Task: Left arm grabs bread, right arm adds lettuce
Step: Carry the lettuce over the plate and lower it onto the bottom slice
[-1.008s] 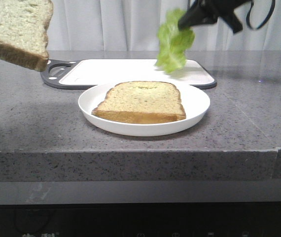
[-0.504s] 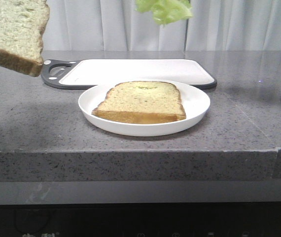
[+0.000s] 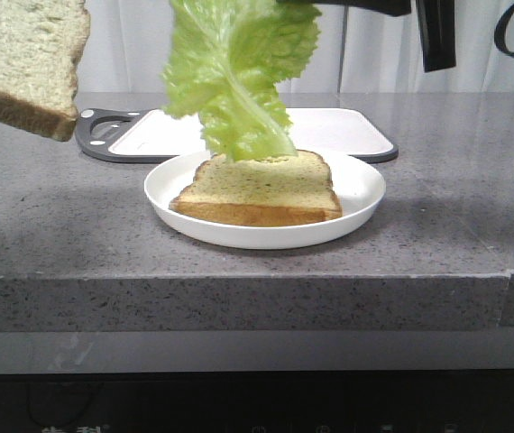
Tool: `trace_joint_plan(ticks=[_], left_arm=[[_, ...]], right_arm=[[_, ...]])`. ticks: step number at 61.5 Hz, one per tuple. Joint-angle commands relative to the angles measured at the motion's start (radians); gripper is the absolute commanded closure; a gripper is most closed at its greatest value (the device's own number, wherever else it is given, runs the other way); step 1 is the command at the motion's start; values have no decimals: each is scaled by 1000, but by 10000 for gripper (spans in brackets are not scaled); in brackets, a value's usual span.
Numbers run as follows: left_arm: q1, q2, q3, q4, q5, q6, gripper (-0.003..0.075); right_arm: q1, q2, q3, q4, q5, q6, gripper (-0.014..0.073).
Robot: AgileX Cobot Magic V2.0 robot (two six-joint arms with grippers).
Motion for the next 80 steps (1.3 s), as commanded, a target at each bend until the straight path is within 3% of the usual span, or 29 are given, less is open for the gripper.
trace_joint_plan(ticks=[1, 23, 39, 53, 73, 80], left_arm=[[3, -10, -27, -43, -49, 0, 741], [3, -10, -27, -43, -49, 0, 741], [3, -10, -27, -41, -47, 0, 741], [3, -10, -27, -41, -47, 0, 741], [3, -10, -27, -45, -39, 0, 741], [3, -10, -27, -67, -36, 0, 741]], right_arm=[[2, -33, -15, 77, 10, -19, 712], [2, 80, -14, 154, 107, -19, 712], [2, 106, -14, 149, -66, -37, 704], [2, 106, -14, 148, -53, -37, 537], [2, 106, -14, 15, -252, -36, 225], [2, 104, -22, -47, -286, -36, 160]])
